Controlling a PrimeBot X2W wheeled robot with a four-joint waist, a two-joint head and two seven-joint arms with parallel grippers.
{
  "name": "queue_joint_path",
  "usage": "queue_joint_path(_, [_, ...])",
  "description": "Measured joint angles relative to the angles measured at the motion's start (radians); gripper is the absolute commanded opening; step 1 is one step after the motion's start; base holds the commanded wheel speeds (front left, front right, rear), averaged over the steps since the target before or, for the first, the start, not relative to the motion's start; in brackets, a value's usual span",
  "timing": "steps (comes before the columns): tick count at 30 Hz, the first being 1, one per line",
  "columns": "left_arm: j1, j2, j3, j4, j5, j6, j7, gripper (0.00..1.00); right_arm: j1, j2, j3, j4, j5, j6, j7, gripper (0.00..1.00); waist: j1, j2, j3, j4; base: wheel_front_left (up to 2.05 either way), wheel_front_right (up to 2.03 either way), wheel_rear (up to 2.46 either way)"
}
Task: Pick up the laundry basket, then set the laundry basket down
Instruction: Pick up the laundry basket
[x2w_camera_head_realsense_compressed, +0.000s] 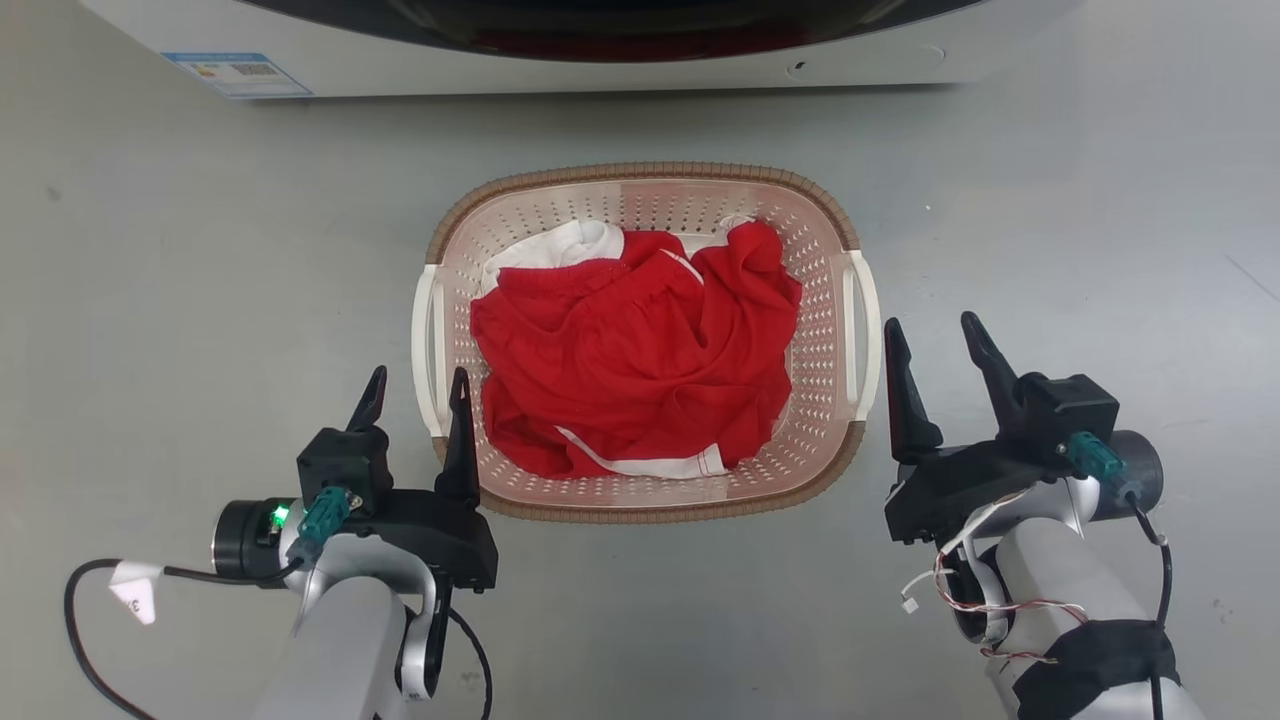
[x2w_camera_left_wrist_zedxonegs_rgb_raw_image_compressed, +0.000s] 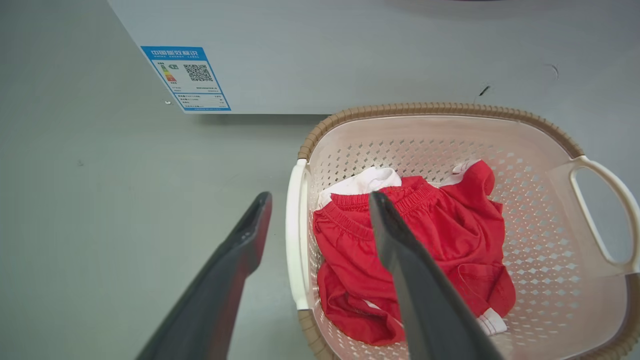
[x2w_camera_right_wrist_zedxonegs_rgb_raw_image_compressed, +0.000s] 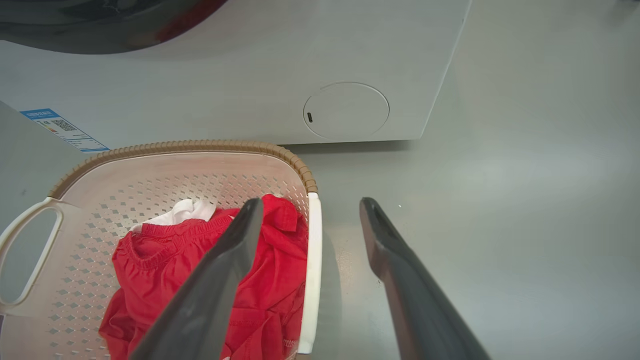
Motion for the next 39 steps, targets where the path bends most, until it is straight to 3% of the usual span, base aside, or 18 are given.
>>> queue_joint_path(30, [-0.234,-0.006,-0.028,0.287,-0.051,-0.018,0.005,1.00,-0.224,-0.006,0.096,0.231,0.029,0.009,0.000,1.00,0.0000,-0.0001,0.164,0.023,0.00,0.00,0.00])
queue_joint_path(39, [-0.278,-0.007,-0.073,0.348,-0.077,-0.036,0.015,1.00,-0.269,-0.007,0.133,0.329,0.088,-0.010,0.020,1.00,-0.0001,-0.0002,0.182,0.036,0.00,0.00,0.00])
